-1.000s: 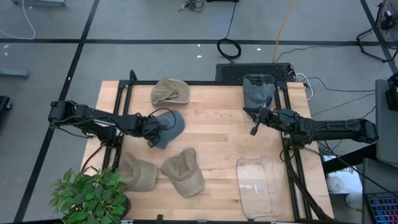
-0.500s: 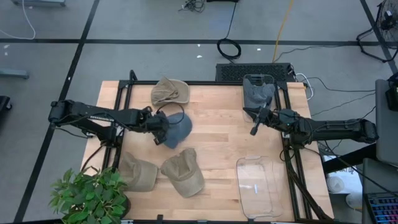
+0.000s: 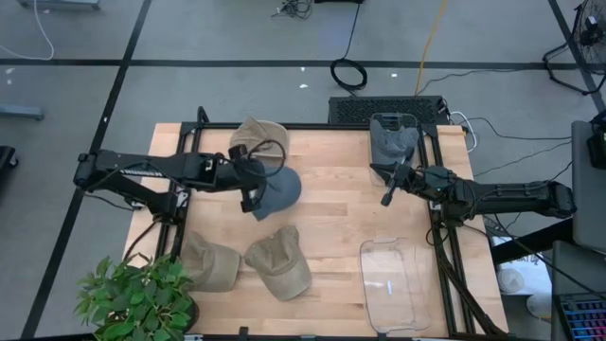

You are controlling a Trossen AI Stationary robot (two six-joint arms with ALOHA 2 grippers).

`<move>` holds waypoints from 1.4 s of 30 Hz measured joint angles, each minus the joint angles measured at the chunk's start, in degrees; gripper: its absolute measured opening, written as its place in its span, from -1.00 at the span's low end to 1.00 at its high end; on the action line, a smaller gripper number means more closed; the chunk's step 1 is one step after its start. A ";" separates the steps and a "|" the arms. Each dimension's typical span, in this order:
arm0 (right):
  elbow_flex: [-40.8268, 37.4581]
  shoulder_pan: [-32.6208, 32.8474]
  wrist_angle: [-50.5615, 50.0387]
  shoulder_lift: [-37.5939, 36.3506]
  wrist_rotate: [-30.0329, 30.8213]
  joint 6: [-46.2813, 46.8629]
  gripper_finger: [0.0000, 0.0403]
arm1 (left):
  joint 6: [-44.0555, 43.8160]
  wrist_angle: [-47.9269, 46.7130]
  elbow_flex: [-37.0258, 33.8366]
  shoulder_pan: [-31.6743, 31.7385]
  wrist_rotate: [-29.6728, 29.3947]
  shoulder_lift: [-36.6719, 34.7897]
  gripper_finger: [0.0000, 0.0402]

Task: Pick & Place hat
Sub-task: Put the blue cap into the top transparent bin

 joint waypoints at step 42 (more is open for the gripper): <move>0.07 -4.69 27.72 20.51 -35.07 22.22 -1.00 | 33.13 28.08 1.57 9.06 54.01 0.54 -0.97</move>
